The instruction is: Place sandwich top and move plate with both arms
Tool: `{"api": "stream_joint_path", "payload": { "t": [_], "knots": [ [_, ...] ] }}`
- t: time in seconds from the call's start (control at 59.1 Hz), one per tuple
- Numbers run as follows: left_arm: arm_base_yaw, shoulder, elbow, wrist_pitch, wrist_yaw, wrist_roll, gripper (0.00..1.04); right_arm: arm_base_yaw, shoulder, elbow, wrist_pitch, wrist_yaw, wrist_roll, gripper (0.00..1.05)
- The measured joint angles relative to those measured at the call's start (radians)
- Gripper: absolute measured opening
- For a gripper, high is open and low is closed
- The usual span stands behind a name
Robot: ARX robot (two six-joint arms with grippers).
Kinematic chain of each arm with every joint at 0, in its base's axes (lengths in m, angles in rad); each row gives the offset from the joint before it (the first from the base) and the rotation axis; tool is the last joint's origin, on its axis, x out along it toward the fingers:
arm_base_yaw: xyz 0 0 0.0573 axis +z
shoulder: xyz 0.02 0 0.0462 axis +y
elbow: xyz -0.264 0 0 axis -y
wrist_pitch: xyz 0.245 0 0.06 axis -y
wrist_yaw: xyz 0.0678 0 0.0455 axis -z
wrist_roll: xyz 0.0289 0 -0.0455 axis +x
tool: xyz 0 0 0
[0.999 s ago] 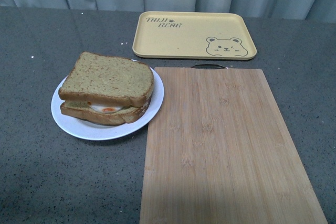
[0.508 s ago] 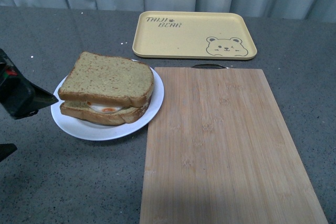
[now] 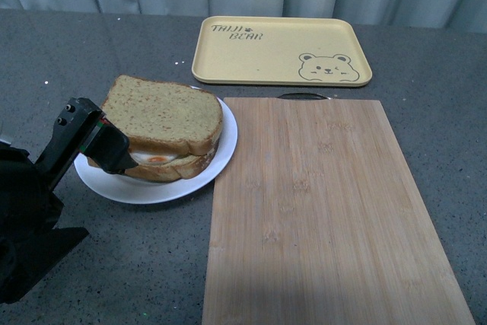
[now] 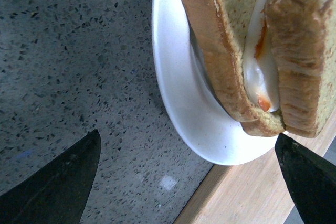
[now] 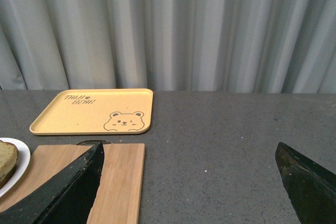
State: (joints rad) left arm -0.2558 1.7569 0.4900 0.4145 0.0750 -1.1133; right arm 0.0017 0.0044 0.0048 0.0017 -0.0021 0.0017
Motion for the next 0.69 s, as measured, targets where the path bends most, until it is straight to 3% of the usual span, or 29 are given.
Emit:
{"api": "stream_joint_path", "payload": {
  "t": [0.237,0.694],
  "knots": [
    [0.008,0.082,0.050,0.010,-0.009,-0.049,0.96,0.000,0.000,0.000,0.000,0.000,0.000,0.95],
    [0.046,0.198,0.122,0.013,0.007,-0.132,0.24,0.000,0.000,0.000,0.000,0.000,0.000,0.95]
  ]
}}
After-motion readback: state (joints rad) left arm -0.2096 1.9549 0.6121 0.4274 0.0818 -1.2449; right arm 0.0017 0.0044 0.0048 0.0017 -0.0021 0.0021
